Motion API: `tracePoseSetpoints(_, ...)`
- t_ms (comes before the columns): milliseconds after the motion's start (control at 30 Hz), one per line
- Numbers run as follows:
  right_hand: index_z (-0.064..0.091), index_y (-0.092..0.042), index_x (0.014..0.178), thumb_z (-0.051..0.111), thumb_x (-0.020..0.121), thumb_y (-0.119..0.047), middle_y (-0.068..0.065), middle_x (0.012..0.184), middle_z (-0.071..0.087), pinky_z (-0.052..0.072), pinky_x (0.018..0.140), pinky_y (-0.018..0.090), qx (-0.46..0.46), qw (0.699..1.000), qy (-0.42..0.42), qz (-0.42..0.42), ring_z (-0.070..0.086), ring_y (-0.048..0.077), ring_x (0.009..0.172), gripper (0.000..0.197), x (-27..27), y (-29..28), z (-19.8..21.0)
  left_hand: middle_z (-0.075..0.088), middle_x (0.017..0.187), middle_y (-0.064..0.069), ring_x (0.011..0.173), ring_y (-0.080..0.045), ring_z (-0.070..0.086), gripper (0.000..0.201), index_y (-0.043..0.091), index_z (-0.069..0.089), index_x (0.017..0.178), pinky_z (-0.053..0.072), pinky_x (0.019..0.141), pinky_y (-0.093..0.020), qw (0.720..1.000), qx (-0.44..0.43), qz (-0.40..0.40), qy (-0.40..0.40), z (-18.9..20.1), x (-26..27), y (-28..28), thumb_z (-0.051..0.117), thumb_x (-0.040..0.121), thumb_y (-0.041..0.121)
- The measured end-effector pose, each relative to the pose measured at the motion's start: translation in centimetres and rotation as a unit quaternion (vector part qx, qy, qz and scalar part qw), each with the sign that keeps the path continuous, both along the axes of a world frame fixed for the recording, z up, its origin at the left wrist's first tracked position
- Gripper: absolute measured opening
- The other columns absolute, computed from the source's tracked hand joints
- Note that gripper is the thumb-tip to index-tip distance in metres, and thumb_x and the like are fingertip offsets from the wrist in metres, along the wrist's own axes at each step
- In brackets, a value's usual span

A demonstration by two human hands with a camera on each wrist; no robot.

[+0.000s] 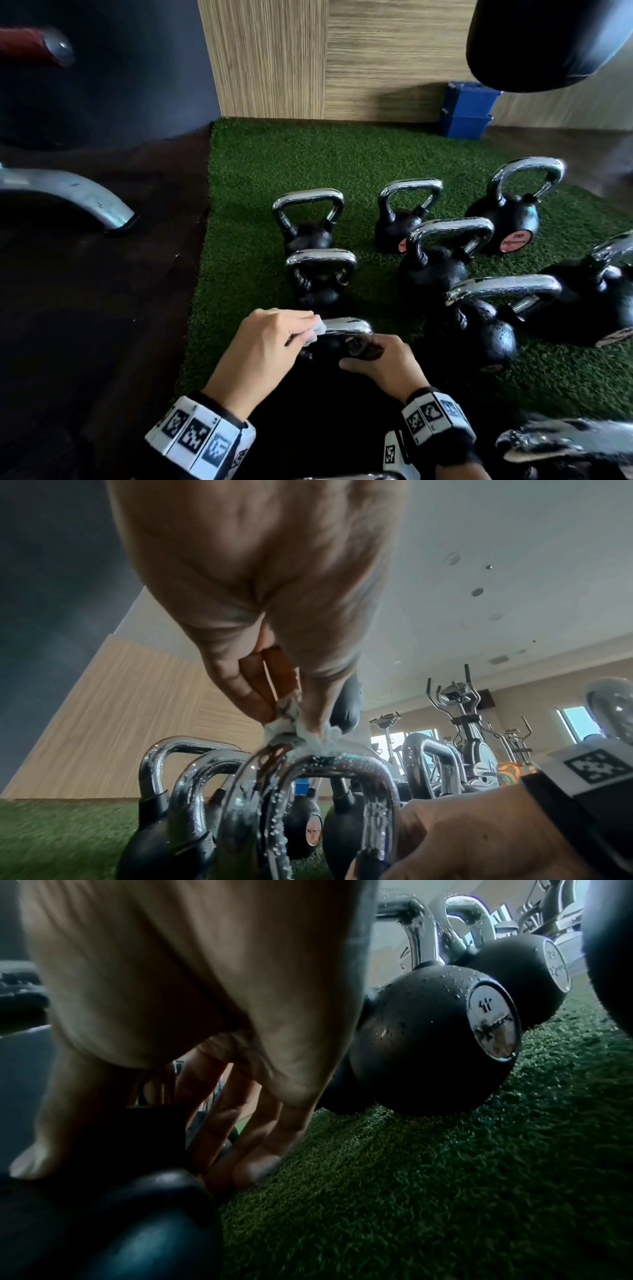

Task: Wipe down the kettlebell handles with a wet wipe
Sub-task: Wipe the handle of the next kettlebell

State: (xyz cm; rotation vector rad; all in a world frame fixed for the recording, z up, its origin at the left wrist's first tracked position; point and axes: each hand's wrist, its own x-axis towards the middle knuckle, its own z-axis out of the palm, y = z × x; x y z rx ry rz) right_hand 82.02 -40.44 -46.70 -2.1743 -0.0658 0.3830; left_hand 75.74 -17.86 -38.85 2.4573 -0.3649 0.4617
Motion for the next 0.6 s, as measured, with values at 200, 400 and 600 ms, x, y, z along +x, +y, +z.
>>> tracePoseSetpoints(200, 0.078, -0.038, 0.083, 0.093, 0.059, -0.048, -0.023, 0.076, 0.075, 0.043, 0.055, 0.002, 0.018, 1.000, 0.013, -0.020, 0.066, -0.011, 0.069, 0.030, -0.2, -0.1, -0.6, 0.073, 0.118, 0.012, 0.111, 0.008, 0.066, 0.030, 0.021, 0.078, 0.116, 0.049, 0.101, -0.012, 0.998, -0.054, 0.015, 0.016, -1.0, -0.6, 0.6, 0.078, 0.088, 0.008)
tracePoseSetpoints(400, 0.079, -0.032, 0.081, 0.093, 0.060, -0.045, -0.021, 0.071, 0.074, 0.044, 0.053, 0.002, 0.013, 0.999, 0.011, -0.029, 0.066, -0.011, 0.066, 0.029, -0.2, 0.0, -0.7, 0.075, 0.111, 0.020, 0.106, 0.008, 0.068, 0.028, 0.020, 0.079, 0.112, 0.051, 0.093, -0.008, 0.976, -0.204, 0.062, 0.042, -3.5, -2.0, 2.1, 0.078, 0.087, 0.007)
tracePoseSetpoints(600, 0.079, -0.031, 0.080, 0.093, 0.060, -0.046, -0.022, 0.071, 0.074, 0.044, 0.052, 0.003, 0.011, 1.000, 0.017, -0.021, 0.066, -0.011, 0.067, 0.029, 0.1, -0.1, -0.6, 0.076, 0.109, 0.017, 0.111, 0.000, 0.069, 0.025, 0.030, 0.078, 0.111, 0.051, 0.095, -0.012, 0.930, -0.334, 0.072, 0.135, -6.4, -1.8, 3.6, 0.076, 0.086, 0.024)
